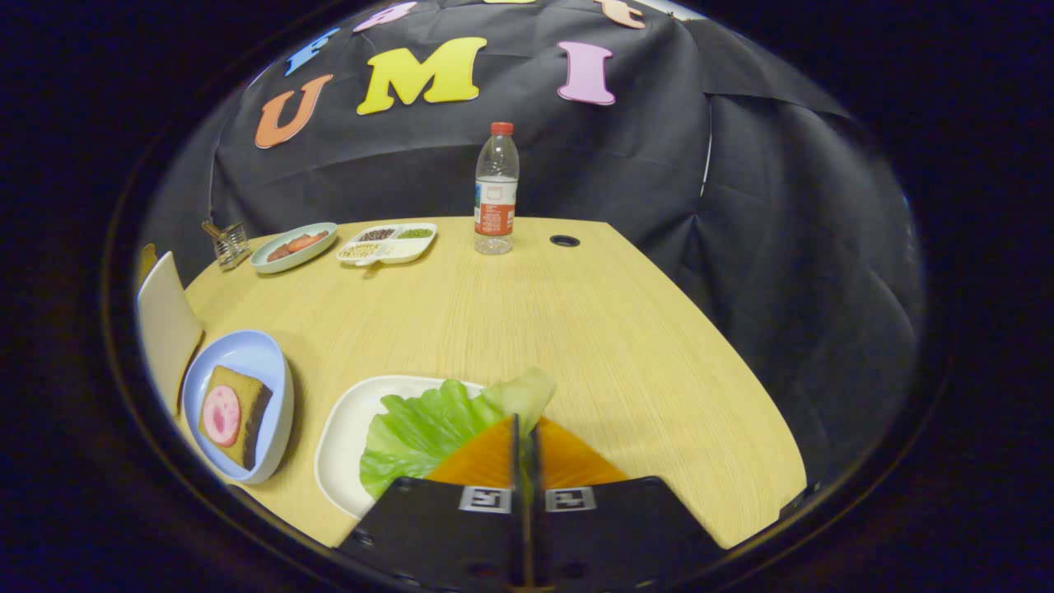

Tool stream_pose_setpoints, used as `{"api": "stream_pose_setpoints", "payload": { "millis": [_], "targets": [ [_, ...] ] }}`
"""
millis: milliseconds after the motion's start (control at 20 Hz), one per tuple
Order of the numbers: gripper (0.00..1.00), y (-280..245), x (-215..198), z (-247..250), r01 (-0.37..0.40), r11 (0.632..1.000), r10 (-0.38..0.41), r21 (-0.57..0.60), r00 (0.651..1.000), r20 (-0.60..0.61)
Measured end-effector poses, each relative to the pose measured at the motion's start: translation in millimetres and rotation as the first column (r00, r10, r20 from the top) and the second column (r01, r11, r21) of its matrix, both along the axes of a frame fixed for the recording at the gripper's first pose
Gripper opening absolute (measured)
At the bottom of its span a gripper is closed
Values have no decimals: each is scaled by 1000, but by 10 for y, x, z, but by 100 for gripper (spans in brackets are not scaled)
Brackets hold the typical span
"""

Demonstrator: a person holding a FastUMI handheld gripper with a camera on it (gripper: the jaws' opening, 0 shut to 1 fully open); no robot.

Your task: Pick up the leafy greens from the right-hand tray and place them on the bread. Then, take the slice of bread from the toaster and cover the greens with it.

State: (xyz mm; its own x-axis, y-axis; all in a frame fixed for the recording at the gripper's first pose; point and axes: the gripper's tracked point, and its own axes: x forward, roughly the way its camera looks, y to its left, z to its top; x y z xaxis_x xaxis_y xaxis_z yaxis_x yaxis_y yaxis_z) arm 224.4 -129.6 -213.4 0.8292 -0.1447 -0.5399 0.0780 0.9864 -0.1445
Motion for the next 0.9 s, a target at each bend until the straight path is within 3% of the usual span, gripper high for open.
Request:
{"api": "stream_pose_setpoints", "payload": {
  "millis": [200, 900],
  "targets": [
    [0, 59, -87, 160, -20, 998, 17, 57, 999, 44],
    [0, 635, -565, 1103, -79, 994, 64, 75, 979, 191]
  ]
}}
